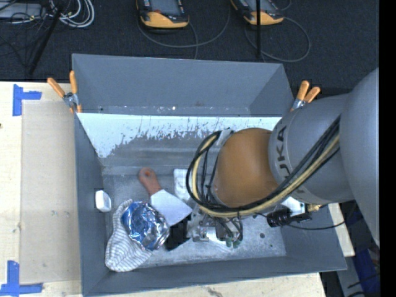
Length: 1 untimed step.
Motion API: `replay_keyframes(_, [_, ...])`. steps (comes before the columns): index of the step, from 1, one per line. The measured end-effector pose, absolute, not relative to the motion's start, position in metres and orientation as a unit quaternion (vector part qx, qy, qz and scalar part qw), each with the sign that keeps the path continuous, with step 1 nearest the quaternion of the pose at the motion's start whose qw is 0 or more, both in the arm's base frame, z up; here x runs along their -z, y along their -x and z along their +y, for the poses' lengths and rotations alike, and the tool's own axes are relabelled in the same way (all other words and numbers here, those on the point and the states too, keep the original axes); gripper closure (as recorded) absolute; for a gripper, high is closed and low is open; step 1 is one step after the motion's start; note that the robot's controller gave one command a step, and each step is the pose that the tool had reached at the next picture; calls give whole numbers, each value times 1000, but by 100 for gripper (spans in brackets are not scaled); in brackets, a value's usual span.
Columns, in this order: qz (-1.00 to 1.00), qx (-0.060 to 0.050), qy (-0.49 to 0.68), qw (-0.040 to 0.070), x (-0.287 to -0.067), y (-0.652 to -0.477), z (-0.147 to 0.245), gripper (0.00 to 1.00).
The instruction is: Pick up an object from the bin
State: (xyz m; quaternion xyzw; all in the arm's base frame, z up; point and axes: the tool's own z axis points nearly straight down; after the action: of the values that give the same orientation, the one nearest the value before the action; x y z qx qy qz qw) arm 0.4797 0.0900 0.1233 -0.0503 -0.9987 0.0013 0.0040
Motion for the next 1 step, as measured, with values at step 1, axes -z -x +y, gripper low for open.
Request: replay_keyframes(1, [-999, -1, 44, 3, -184, -490, 89, 100])
